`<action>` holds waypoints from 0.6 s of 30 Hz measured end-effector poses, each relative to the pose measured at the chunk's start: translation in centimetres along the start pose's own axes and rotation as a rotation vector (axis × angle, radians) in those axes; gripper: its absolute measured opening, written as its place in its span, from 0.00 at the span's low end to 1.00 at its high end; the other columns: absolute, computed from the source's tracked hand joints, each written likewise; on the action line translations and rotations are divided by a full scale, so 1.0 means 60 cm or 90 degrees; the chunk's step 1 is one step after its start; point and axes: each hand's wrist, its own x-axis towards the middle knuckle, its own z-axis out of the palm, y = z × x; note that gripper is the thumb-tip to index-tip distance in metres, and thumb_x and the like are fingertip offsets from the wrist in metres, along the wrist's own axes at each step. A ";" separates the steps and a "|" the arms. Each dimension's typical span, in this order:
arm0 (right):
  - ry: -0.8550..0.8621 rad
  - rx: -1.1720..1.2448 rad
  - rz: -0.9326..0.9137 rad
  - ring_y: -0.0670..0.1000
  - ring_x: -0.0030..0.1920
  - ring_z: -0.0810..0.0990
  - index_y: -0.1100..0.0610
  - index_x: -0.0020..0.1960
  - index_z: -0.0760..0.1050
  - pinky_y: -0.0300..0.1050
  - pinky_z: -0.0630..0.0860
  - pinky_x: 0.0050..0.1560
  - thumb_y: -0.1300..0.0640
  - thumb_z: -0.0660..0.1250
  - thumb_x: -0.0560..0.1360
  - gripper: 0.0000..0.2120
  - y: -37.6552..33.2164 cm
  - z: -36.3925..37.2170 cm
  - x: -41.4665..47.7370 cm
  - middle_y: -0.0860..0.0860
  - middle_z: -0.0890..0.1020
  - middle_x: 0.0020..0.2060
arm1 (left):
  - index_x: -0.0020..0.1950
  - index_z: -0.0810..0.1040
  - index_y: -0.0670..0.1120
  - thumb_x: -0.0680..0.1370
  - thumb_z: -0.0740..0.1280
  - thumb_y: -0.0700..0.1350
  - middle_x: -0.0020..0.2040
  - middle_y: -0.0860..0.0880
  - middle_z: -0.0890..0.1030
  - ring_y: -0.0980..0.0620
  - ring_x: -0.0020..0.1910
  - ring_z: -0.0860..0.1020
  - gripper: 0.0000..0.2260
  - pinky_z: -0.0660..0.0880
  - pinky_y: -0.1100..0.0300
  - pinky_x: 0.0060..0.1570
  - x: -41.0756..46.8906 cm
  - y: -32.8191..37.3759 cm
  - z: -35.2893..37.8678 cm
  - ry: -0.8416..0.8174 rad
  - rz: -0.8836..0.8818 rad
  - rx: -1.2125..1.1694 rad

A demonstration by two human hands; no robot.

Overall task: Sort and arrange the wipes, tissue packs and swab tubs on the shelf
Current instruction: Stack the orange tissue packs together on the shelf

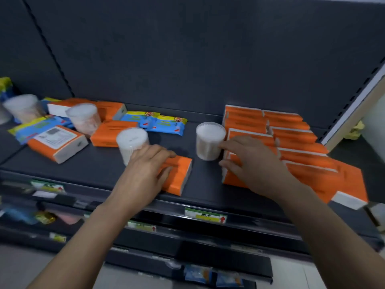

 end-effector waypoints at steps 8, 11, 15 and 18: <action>0.004 0.020 0.011 0.55 0.60 0.74 0.54 0.65 0.73 0.50 0.68 0.61 0.51 0.67 0.75 0.20 -0.113 0.041 0.083 0.52 0.78 0.59 | 0.55 0.74 0.49 0.72 0.61 0.46 0.49 0.49 0.77 0.49 0.50 0.72 0.12 0.66 0.56 0.50 -0.039 -0.124 -0.067 0.019 -0.010 -0.001; -0.026 0.018 0.010 0.51 0.64 0.69 0.51 0.69 0.68 0.46 0.64 0.65 0.49 0.64 0.77 0.22 -0.144 0.053 0.113 0.49 0.73 0.64 | 0.55 0.76 0.46 0.72 0.64 0.43 0.50 0.49 0.78 0.47 0.51 0.74 0.12 0.70 0.51 0.52 -0.047 -0.161 -0.082 0.014 -0.032 -0.012; -0.024 0.045 -0.006 0.52 0.64 0.69 0.53 0.69 0.69 0.49 0.65 0.65 0.50 0.65 0.76 0.22 -0.170 0.065 0.155 0.50 0.74 0.63 | 0.55 0.76 0.47 0.72 0.64 0.44 0.50 0.50 0.78 0.50 0.51 0.73 0.12 0.68 0.55 0.53 -0.048 -0.193 -0.095 0.016 -0.056 -0.017; -0.027 0.047 -0.038 0.52 0.64 0.69 0.53 0.68 0.70 0.47 0.64 0.65 0.50 0.65 0.76 0.22 -0.177 0.077 0.192 0.50 0.75 0.63 | 0.55 0.76 0.46 0.72 0.65 0.45 0.50 0.48 0.78 0.49 0.51 0.73 0.12 0.66 0.57 0.53 -0.048 -0.212 -0.099 0.023 -0.082 0.002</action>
